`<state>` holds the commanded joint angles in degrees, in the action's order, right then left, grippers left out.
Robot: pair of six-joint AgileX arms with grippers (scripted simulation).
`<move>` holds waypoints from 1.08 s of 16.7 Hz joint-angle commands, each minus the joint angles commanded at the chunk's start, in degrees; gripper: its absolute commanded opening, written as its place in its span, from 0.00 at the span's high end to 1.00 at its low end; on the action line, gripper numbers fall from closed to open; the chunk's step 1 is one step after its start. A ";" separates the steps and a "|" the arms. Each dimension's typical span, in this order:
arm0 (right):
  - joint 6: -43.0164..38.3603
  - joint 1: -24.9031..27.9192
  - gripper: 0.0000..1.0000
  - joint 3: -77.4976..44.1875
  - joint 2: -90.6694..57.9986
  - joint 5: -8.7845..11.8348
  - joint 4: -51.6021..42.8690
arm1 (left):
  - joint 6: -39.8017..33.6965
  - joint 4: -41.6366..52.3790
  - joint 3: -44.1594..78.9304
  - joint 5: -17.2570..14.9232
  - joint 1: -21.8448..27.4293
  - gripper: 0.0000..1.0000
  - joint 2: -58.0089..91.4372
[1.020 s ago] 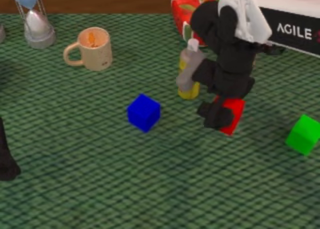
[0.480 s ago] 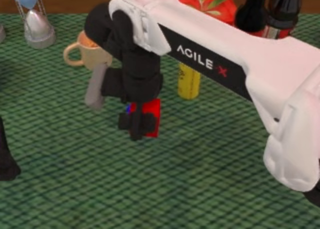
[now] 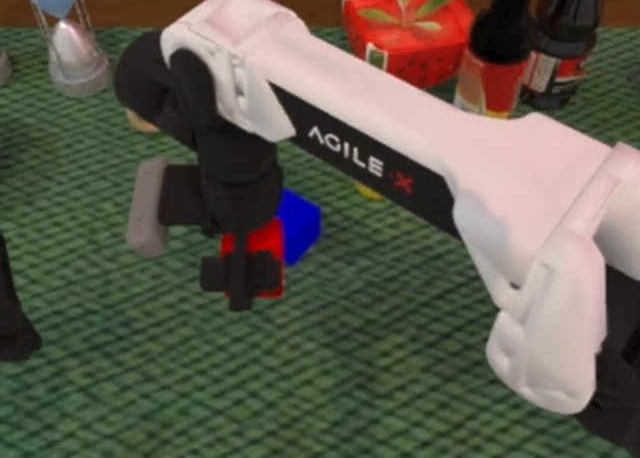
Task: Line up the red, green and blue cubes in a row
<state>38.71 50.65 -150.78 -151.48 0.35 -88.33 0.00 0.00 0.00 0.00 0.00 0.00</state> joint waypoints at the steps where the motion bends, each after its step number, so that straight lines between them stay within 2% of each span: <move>1: -0.17 -0.24 1.00 0.09 0.19 0.03 0.11 | 0.00 0.00 0.00 0.00 0.00 0.00 0.00; 4: -0.31 -0.37 1.00 2.41 0.66 0.01 2.34 | 0.00 0.00 0.00 0.00 0.00 0.00 0.00; 12: -0.04 0.03 1.00 20.59 2.71 0.05 17.77 | 0.00 0.00 0.00 0.00 0.00 0.00 0.00; 17: -0.03 0.05 1.00 21.29 2.80 0.04 18.49 | 0.00 0.00 0.00 0.00 0.00 0.00 0.00; 18: -0.03 0.05 0.92 21.29 2.80 0.04 18.49 | 0.00 0.00 0.00 0.00 0.00 0.00 0.00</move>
<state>38.68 50.70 -129.49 -148.68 0.39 -69.84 0.00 0.00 0.00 0.00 0.00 0.00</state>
